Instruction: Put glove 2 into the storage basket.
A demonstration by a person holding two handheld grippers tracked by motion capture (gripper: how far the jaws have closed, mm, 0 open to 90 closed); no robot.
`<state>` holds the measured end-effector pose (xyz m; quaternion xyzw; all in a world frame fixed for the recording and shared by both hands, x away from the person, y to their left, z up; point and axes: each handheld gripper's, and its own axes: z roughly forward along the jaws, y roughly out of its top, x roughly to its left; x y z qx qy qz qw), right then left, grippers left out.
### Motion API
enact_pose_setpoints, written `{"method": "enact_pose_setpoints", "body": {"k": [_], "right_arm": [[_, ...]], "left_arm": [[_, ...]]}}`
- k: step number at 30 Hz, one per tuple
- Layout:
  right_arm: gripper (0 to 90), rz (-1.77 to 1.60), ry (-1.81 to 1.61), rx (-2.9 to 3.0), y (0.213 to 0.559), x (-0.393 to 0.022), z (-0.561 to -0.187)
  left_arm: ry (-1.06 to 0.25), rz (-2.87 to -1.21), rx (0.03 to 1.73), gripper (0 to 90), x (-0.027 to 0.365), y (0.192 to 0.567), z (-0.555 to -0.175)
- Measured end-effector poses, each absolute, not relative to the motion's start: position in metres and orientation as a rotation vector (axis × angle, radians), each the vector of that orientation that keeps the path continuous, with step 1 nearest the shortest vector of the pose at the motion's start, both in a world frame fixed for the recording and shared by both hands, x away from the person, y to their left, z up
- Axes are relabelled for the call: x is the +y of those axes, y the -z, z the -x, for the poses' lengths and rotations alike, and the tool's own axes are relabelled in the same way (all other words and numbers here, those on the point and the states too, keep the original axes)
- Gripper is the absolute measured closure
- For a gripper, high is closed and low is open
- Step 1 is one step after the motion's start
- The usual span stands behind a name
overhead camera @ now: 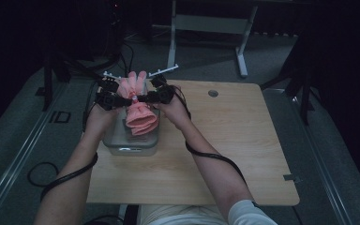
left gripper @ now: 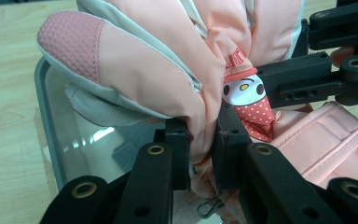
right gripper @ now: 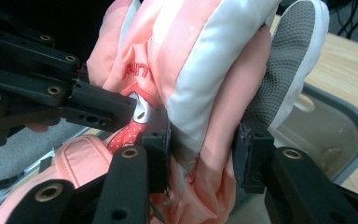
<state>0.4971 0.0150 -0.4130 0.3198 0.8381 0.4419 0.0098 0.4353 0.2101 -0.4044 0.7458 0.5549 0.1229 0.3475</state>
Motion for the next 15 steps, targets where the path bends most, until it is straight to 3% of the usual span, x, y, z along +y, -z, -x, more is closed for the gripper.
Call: {"method": "enact_pose_setpoints", "body": {"k": [15], "right_arm": [[61.6,-1.08,-1.318,2.693,0.466,0.027,-0.494]], "left_arm": [[-0.225,-1.96,1.507,77.9,0.22,0.455,-0.434]]}}
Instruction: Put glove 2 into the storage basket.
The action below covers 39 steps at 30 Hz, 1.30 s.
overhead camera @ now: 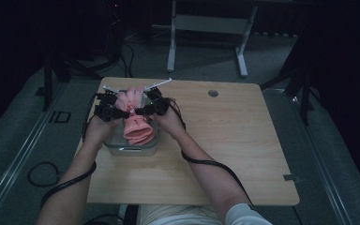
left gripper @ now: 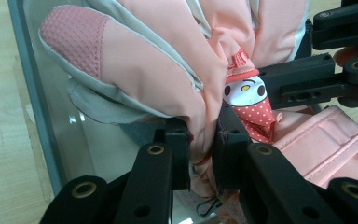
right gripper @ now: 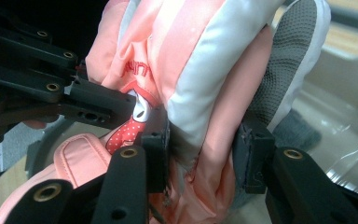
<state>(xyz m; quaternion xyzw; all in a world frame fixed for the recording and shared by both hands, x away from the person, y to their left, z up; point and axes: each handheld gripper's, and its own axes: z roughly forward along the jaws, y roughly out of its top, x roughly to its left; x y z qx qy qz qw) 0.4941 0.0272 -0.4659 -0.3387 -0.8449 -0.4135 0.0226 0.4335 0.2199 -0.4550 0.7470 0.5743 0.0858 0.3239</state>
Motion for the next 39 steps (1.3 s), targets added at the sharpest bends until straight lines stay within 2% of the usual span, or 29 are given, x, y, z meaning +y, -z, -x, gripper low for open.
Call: {"method": "enact_pose_setpoints", "body": {"k": [5,8,15,19,23,27,31,39], "right_arm": [[60.9,1.055,1.247,-2.616,0.477,0.026,-0.496],[58.9,1.067,1.194,-2.597,0.483,0.02,-0.5],[58.2,1.048,1.129,-2.65,0.489,0.019,-0.502],[56.0,1.054,1.12,-2.643,0.49,0.017,-0.504],[52.7,1.067,1.118,-2.66,0.489,0.017,-0.508],[51.1,1.071,1.11,-2.661,0.487,0.018,-0.51],[50.2,1.092,1.12,-2.613,0.486,0.017,-0.513],[49.8,1.077,1.171,-2.595,0.476,0.015,-0.51]], "left_arm": [[-0.205,-1.973,1.52,77.8,0.217,0.465,-0.435],[-0.146,-1.948,1.516,77.5,0.219,0.473,-0.437],[-0.127,-1.972,1.522,76.1,0.216,0.482,-0.438],[-0.083,-1.938,1.531,67.4,0.223,0.486,-0.441],[-0.127,-1.944,1.549,55.9,0.223,0.485,-0.442],[-0.173,-1.96,1.547,49.5,0.222,0.483,-0.443],[-0.191,-1.946,1.557,44.6,0.226,0.483,-0.443],[-0.254,-1.969,1.558,43.4,0.226,0.477,-0.442]]}}
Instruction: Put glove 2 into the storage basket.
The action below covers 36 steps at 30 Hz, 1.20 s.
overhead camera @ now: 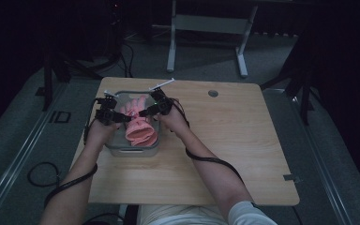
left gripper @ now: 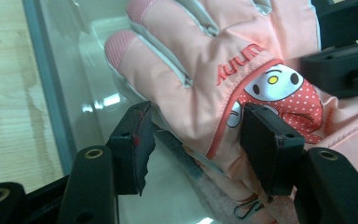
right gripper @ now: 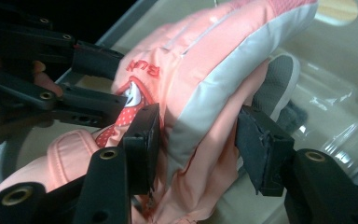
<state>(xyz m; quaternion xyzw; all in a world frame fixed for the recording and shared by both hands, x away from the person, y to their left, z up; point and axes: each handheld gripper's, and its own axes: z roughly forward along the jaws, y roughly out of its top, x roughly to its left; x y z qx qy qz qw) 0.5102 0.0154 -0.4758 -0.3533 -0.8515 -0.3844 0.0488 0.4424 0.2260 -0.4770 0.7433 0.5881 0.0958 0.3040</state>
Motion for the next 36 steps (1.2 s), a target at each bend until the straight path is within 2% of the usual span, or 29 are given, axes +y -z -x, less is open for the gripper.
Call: {"method": "enact_pose_setpoints", "body": {"k": [8,19,24,26,28,30,33,35,36], "right_arm": [[50.0,1.049,1.247,-2.569,0.46,0.007,-0.505],[44.9,1.05,1.294,-2.576,0.45,-0.006,-0.501],[34.3,1.024,1.32,-2.576,0.446,-0.014,-0.498],[29.2,0.987,1.342,-2.567,0.445,-0.018,-0.496],[26.7,0.968,1.362,-2.563,0.443,-0.022,-0.494],[23.8,0.956,1.38,-2.564,0.441,-0.028,-0.492],[22.3,0.965,1.407,-2.572,0.44,-0.038,-0.489],[21.1,0.961,1.416,-2.571,0.44,-0.044,-0.487],[20.9,0.95,1.415,-2.585,0.441,-0.048,-0.485]], "left_arm": [[-0.282,-1.967,1.557,43.4,0.23,0.469,-0.44],[-0.343,-1.951,1.532,43.3,0.233,0.451,-0.435],[-0.354,-1.943,1.477,40.9,0.226,0.439,-0.429],[-0.336,-1.953,1.429,36.7,0.222,0.435,-0.425],[-0.355,-1.957,1.402,26.6,0.217,0.432,-0.422],[-0.356,-1.943,1.385,23.9,0.212,0.43,-0.42],[-0.351,-1.942,1.344,13.7,0.201,0.427,-0.416],[-0.361,-1.939,1.31,11.2,0.194,0.425,-0.412],[-0.359,-1.94,1.292,6.5,0.191,0.423,-0.411]]}}
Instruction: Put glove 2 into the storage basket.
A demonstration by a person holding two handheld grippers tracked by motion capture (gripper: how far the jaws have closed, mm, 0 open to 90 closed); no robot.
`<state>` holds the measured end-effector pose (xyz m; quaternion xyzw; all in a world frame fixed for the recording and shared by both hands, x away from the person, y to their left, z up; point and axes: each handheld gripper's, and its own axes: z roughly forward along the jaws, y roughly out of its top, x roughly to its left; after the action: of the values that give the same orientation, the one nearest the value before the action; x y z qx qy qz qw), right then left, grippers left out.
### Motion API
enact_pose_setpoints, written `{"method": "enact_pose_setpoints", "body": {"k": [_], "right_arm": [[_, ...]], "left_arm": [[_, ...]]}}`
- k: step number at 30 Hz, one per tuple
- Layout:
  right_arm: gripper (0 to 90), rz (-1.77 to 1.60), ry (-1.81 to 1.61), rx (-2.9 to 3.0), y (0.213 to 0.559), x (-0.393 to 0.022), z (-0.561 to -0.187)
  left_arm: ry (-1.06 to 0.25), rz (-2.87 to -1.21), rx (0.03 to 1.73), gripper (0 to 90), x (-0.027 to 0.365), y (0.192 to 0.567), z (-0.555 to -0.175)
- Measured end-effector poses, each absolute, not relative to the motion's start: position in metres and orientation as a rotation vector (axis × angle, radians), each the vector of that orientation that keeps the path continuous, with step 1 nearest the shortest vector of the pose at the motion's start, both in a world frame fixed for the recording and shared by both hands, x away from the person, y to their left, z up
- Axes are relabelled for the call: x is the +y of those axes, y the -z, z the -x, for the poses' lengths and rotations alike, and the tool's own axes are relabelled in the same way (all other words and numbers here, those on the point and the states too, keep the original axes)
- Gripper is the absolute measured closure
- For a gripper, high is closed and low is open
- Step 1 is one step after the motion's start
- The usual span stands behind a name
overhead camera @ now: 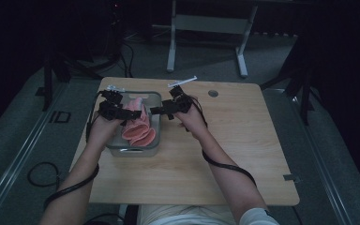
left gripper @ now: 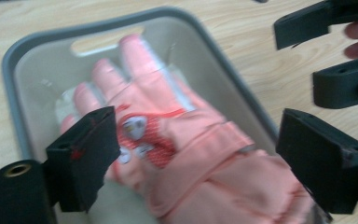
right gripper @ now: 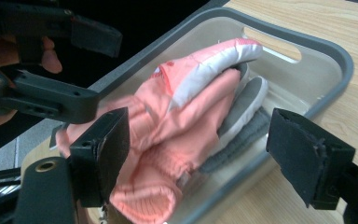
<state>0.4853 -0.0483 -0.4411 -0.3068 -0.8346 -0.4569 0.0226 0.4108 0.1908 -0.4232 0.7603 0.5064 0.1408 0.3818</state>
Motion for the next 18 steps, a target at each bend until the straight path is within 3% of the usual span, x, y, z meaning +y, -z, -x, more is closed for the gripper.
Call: {"method": "enact_pose_setpoints", "body": {"k": [2,18], "right_arm": [[20.2,0.944,1.404,-2.615,0.443,-0.054,-0.481],[14.4,0.938,1.463,-2.729,0.461,-0.112,-0.47]], "left_arm": [[-0.355,-1.951,1.264,1.3,0.184,0.421,-0.408],[-0.34,-2.039,0.979,1.3,0.1,0.415,-0.375]]}}
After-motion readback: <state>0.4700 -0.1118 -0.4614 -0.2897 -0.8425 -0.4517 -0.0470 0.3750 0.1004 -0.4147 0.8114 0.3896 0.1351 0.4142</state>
